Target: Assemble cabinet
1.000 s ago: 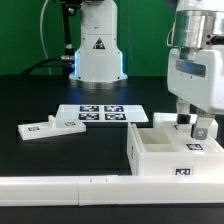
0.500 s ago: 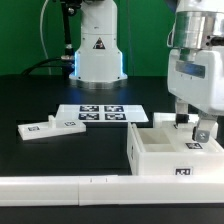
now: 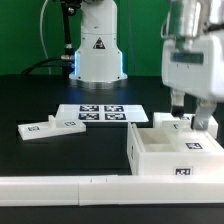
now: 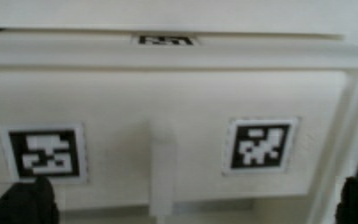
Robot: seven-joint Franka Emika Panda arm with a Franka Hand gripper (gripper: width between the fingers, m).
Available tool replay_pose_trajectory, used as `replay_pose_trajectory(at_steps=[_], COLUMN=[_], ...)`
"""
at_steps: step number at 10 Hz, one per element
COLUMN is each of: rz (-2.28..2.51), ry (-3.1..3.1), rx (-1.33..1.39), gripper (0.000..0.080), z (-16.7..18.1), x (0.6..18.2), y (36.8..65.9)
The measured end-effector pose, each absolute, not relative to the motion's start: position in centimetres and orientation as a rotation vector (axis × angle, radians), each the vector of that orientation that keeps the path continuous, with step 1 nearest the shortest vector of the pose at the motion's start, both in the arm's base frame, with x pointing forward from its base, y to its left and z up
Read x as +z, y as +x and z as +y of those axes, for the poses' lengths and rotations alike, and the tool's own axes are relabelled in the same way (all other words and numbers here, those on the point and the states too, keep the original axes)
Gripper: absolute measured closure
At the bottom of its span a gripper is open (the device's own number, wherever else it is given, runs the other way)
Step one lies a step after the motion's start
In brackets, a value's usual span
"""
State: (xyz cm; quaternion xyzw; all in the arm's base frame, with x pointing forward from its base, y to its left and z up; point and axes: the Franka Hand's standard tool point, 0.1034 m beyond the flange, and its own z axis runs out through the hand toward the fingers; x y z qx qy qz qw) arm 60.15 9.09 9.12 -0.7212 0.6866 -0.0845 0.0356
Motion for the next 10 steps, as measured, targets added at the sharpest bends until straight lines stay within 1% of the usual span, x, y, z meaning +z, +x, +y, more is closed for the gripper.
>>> replay_pose_trajectory(at_steps=[1,2,4,6,8,9,10], rz=[2.079,2.073,2.076,2.042,1.851,1.774,1.721], ry=[-2.215,-2.211,-2.215,-2.250,-2.388,-2.422,-2.468], rx=[-0.262,-0.258,-0.259,-0.265,-0.349,-0.427,-0.533], gripper=[0.0003,0.0003,0.0003,0.0003,0.0003,0.0003,0.0003], z=[8.3,7.9,8.0,7.7,4.9,2.7,1.1], x=[10.7,11.2,10.9,11.0,12.5,12.5,10.9], y=[60.4,60.2,60.2,60.3,60.8,59.8,57.1])
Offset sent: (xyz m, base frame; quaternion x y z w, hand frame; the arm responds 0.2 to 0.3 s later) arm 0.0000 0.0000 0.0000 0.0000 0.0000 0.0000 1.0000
